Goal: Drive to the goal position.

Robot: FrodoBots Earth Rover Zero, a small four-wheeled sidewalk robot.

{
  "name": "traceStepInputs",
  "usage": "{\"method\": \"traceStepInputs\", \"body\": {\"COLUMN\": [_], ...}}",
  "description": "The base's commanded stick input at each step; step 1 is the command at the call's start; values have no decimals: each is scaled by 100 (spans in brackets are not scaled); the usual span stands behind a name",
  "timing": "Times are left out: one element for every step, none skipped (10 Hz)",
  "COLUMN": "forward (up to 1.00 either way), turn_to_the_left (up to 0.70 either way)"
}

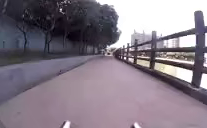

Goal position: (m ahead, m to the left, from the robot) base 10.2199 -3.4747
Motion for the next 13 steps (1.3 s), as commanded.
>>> {"method": "traceStepInputs", "body": {"forward": [70,70,70,70,70,70,70,70,70,70,70,70,70], "turn_to_the_left": [0,0,0,0,0,0,0,0,0,0,0,-2,-35]}}
